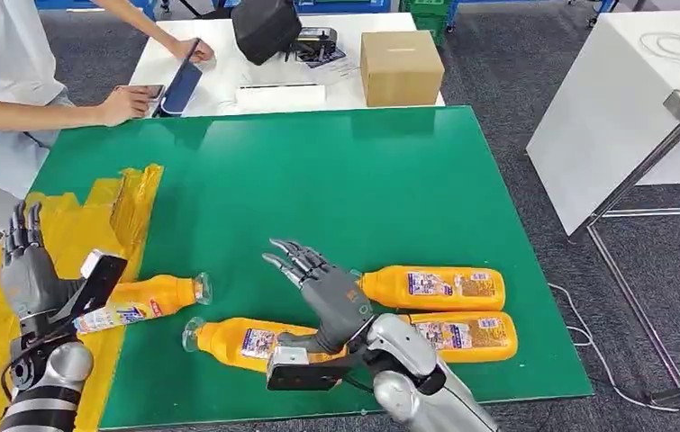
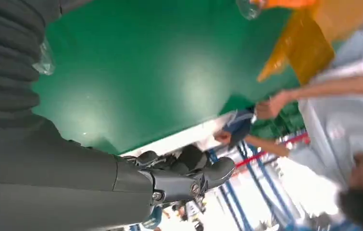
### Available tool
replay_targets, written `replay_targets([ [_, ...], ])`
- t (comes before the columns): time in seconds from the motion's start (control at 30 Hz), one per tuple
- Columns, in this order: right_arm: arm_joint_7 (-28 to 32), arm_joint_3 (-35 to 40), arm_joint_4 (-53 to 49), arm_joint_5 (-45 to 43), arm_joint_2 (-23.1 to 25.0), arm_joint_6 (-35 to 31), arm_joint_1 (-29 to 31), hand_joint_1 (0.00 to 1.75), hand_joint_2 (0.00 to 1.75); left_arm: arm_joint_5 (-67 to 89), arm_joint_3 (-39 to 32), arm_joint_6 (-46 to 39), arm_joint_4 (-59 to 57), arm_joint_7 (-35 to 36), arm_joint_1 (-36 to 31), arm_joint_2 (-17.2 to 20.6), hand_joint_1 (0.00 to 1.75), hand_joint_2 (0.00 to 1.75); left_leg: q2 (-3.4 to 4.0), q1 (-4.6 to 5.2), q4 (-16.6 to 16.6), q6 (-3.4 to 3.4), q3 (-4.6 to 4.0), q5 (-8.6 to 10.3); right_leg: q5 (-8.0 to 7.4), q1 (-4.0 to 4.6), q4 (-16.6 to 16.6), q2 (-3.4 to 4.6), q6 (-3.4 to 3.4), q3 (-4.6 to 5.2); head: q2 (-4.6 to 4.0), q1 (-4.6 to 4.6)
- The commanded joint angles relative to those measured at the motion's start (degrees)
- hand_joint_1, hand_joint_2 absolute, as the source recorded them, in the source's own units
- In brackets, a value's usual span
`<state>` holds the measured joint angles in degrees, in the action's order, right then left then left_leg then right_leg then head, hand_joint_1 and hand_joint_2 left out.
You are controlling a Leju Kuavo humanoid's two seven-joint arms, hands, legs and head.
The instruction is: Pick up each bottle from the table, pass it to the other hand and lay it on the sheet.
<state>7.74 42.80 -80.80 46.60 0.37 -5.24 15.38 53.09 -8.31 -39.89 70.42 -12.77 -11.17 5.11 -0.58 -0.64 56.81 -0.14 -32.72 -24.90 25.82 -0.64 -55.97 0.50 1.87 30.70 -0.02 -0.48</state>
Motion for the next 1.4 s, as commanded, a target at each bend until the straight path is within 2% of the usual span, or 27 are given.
replay_targets([
  [0.03, -1.69, 13.01, 17.21, 3.04, -0.62, 4.10, 8.77, 0.00, 1.75, -3.75, 2.93, 1.75, 1.34, -1.71, -1.41, -4.75, 0.00, 1.75, 0.04, -0.01, -0.06, 0.04, 0.12, -0.01, -0.01, 0.03, 0.10, -0.04, -0.03, -0.15, 0.00, 0.00],
  [0.1, -1.71, 15.31, 19.37, 2.86, -0.25, 4.70, 9.88, 0.00, 1.75, -4.62, 4.24, 2.16, 0.87, -2.19, -1.81, -4.90, 0.00, 1.75, 0.02, -0.03, -0.07, 0.04, 0.15, 0.01, -0.02, 0.05, 0.13, -0.07, -0.05, -0.19, 0.00, -0.02],
  [0.5, -1.76, 15.68, 19.14, 2.89, -0.38, 4.67, 10.00, 0.00, 1.75, -4.82, 4.37, 2.16, 0.74, -2.25, -1.90, -4.80, 0.00, 1.75, -0.01, -0.02, 0.00, 0.04, 0.05, -0.01, 0.01, 0.04, 0.05, -0.10, -0.03, -0.07, 0.00, -0.02],
  [0.9, -0.47, 23.44, 21.44, 1.40, -1.25, 8.38, 12.68, 0.00, 1.75, -6.38, 9.37, 3.12, -1.93, -3.81, -3.43, -6.37, 0.00, 1.75, -0.01, -0.01, -0.02, 0.05, 0.07, -0.02, 0.02, 0.03, 0.07, -0.11, -0.04, -0.11, 0.00, -0.02],
  [1.13, -5.02, 26.15, 24.09, 5.54, -1.40, 6.33, 14.26, 0.00, 1.75, -6.97, 10.11, 2.71, -1.46, -3.56, -2.61, -6.35, 0.00, 1.75, 0.00, 0.00, -0.01, 0.04, 0.05, -0.01, 0.00, 0.02, 0.06, -0.08, -0.03, -0.04, 0.00, -0.02],
  [1.27, -9.60, 24.73, 25.74, 9.37, -0.58, 3.29, 13.80, 0.00, 1.75, -6.50, 10.14, 2.81, 0.26, -3.10, -1.45, -6.36, 0.00, 1.75, 0.05, 0.02, -0.02, 0.04, 0.03, -0.01, 0.00, 0.00, 0.05, -0.04, -0.02, -0.01, 0.00, -0.02],
  [1.4, -11.71, 22.23, 25.85, 12.46, 0.16, 1.68, 12.92, 0.00, 1.75, -5.75, 10.02, 3.10, 1.79, -2.28, -0.44, -6.56, 0.00, 1.75, 0.06, 0.00, 0.00, 0.04, 0.02, -0.04, 0.01, 0.02, 0.05, -0.02, -0.02, -0.03, 0.00, -0.02],
])
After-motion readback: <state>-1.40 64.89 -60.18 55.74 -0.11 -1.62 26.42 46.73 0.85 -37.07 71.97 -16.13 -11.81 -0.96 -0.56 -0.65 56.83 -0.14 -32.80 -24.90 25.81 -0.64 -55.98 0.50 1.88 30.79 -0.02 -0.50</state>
